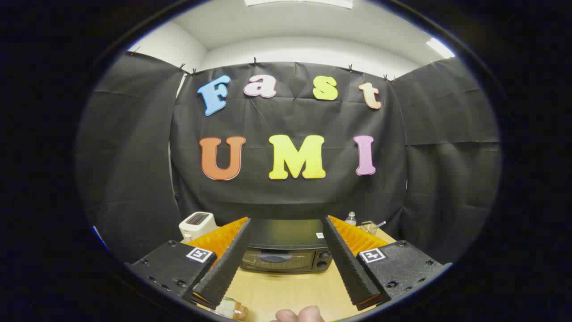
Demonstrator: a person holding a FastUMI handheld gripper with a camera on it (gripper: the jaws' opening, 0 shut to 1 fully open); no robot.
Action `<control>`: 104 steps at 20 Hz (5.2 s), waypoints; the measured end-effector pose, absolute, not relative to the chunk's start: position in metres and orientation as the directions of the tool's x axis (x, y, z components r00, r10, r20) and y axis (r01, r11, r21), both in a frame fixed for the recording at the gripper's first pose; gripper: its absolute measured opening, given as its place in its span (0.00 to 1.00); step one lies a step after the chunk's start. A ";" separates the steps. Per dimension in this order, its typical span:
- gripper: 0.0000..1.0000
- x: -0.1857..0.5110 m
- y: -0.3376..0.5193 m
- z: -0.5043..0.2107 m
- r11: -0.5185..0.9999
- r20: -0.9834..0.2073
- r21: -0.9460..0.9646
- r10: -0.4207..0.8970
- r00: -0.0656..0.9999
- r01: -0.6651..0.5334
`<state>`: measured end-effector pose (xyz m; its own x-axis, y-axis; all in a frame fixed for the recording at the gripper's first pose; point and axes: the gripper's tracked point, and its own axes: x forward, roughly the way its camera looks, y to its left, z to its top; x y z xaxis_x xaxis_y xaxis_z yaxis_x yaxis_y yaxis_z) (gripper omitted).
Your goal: Open the toaster oven, put the food inside, and close the toaster oven door.
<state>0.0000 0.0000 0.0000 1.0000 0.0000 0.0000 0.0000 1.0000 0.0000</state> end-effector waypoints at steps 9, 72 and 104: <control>1.00 0.007 0.004 0.004 1.000 0.000 -0.001 0.023 1.000 -0.023; 1.00 0.216 0.025 -0.229 0.999 -0.403 -0.023 0.015 0.915 -0.027; 1.00 0.101 0.014 -0.295 0.998 -0.649 0.015 0.056 0.758 -0.061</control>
